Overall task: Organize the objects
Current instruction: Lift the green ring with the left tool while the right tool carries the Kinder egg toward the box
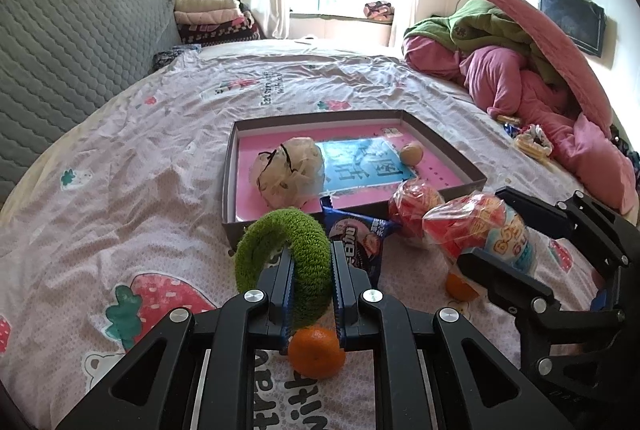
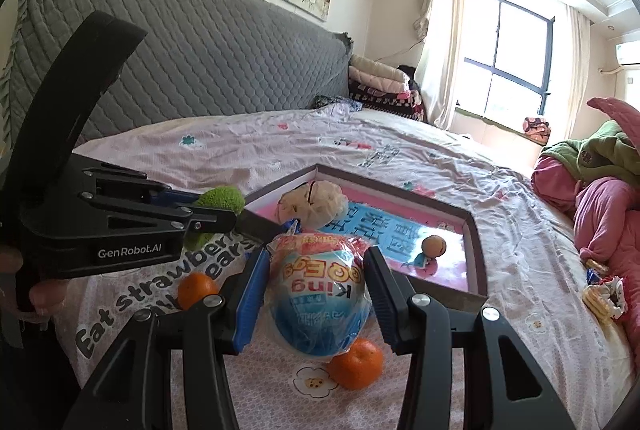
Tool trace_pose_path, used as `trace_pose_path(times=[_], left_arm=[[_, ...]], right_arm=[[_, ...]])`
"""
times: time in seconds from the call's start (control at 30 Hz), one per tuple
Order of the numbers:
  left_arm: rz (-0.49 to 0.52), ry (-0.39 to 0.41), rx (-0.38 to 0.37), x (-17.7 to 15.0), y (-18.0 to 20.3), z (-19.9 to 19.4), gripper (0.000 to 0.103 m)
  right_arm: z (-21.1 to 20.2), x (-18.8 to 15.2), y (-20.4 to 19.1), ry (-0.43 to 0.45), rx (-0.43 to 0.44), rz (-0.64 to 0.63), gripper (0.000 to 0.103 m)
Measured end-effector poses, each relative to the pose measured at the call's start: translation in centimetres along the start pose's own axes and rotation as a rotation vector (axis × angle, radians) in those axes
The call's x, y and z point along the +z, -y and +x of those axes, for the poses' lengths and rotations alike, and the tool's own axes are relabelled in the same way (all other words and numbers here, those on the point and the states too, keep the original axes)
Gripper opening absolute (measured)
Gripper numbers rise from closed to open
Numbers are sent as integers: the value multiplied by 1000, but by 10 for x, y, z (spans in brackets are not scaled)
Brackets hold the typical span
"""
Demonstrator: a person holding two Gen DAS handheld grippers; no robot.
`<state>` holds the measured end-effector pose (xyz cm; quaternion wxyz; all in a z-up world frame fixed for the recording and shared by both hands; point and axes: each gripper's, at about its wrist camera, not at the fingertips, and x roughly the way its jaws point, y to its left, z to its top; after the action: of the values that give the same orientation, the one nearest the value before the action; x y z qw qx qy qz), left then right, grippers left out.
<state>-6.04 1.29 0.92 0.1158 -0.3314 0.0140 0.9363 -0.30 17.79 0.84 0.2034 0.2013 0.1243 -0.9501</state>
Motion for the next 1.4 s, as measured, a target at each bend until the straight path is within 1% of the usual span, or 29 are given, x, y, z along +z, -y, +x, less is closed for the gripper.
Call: trace_pose_path(times=[0.13,0.3,0.6,0.8,1.03,1.4], left_arm=[[-8,3,3,2,1,-2,16],[-21,0,-3,5,2,-3,16],[-27,37,-8,20,3,-6,16],[-18,59,-13,33,6,-4,16],[-17,59,-16,46,0,8,16],[-18,63,-32,66,-9,24,16]], right_arm=[[-6,4,3,32,-18,4,49],[-9,7,8,45,-35,15,49],[-14,13,21,76,-68,27,49],[-11,17,28,72,-87,31,49],[-6,20,37,64,-112,37,49],[12,36,55,62,-154,23,49]])
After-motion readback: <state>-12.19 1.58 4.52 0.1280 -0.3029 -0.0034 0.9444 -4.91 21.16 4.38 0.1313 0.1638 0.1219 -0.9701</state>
